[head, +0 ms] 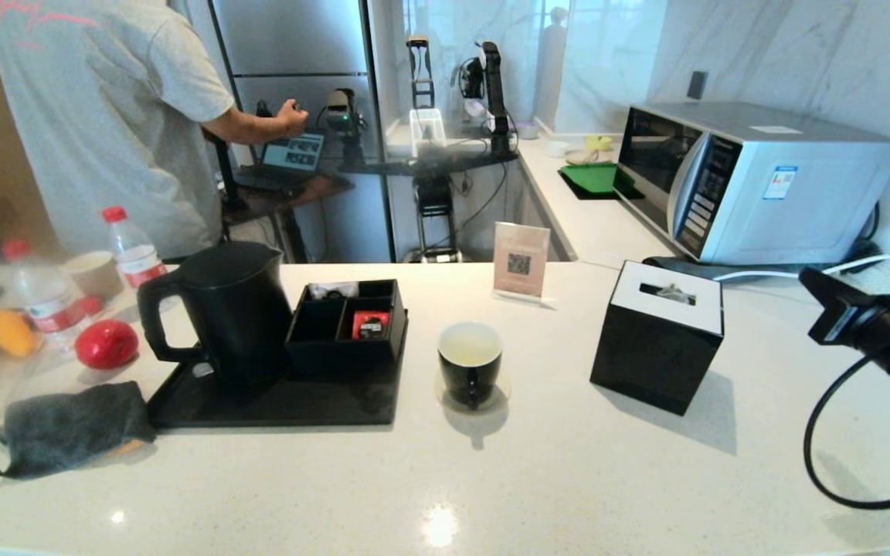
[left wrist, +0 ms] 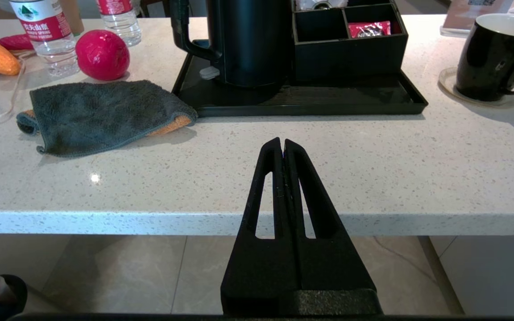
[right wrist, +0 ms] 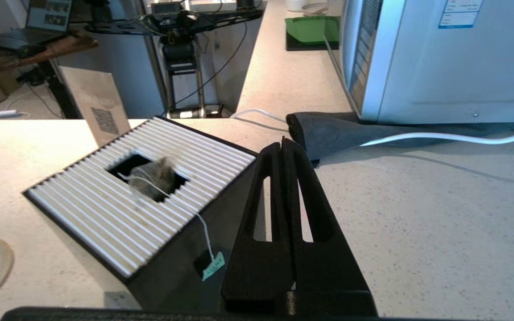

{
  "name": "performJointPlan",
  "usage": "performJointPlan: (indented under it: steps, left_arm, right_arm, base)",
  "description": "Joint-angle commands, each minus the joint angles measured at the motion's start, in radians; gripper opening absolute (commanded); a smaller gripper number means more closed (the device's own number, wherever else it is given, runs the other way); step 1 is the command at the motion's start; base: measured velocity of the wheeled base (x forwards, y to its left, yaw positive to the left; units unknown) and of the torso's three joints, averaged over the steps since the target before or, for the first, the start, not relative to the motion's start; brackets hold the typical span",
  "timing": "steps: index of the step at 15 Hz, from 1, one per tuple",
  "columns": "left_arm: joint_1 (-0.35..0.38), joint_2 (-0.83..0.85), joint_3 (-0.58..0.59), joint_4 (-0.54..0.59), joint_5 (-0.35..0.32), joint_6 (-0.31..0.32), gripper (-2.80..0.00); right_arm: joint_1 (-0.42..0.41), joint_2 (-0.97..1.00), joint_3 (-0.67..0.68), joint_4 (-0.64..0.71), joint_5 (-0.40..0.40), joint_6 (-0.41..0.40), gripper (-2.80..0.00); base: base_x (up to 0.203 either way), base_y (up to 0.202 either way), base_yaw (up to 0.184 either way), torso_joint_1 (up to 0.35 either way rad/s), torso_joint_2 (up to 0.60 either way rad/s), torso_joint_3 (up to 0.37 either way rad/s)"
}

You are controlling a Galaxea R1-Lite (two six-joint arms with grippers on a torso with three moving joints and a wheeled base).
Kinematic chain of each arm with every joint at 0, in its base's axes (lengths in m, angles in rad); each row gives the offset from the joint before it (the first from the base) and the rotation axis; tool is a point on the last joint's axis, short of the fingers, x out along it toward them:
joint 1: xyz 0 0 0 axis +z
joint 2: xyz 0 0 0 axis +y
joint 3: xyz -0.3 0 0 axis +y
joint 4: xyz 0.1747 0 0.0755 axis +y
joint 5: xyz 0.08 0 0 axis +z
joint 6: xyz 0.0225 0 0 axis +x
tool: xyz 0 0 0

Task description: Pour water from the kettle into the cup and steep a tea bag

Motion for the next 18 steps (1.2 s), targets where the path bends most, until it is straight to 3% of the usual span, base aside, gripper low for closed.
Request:
performJointPlan:
  steps: [1,5,7,9,12,14,16,18]
  left_arm:
    - [0.0,0.0,0.0,0.0,0.0,0.0,-2.8]
    - [0.0,0.0,0.0,0.0,0.0,0.0,-2.8]
    - [0.0,0.0,0.0,0.0,0.0,0.0,-2.8]
    - [0.0,0.0,0.0,0.0,0.0,0.0,-2.8]
    - [0.0,0.0,0.0,0.0,0.0,-0.001,-2.8]
    - [0.0,0.0,0.0,0.0,0.0,0.0,-2.8]
    - [0.0,0.0,0.0,0.0,0.0,-0.001,-2.8]
    - [0.0,0.0,0.0,0.0,0.0,0.0,-2.8]
  right_arm:
    - [0.01,-0.123,-0.089,0.204,0.005,-0.002,-2.8]
    - [0.026,-0.243,-0.394,0.76,0.006,0.007,-2.8]
    - [0.039,-0.256,-0.583,1.011,0.007,0.071,-2.8]
    - [0.075,-0.248,-0.772,1.279,0.008,0.209,-2.8]
    - [0.178,-0.185,-1.035,1.582,0.009,0.516,-2.8]
    - [0.279,-0.115,-1.151,1.727,0.006,0.737,-2.8]
    - [0.379,-0.088,-1.16,1.794,-0.019,0.836,-2.8]
    - [0.429,-0.035,-1.209,1.816,-0.127,0.939,-2.8]
  base:
    - [0.0,0.0,0.0,0.0,0.0,0.0]
    - [0.0,0.0,0.0,0.0,0.0,0.0]
    - [0.0,0.0,0.0,0.0,0.0,0.0]
    - [0.0,0.0,0.0,0.0,0.0,0.0]
    - [0.0,0.0,0.0,0.0,0.0,0.0]
    - [0.0,0.0,0.0,0.0,0.0,0.0]
    - [0.0,0.0,0.0,0.0,0.0,0.0]
    - [0.0,0.0,0.0,0.0,0.0,0.0]
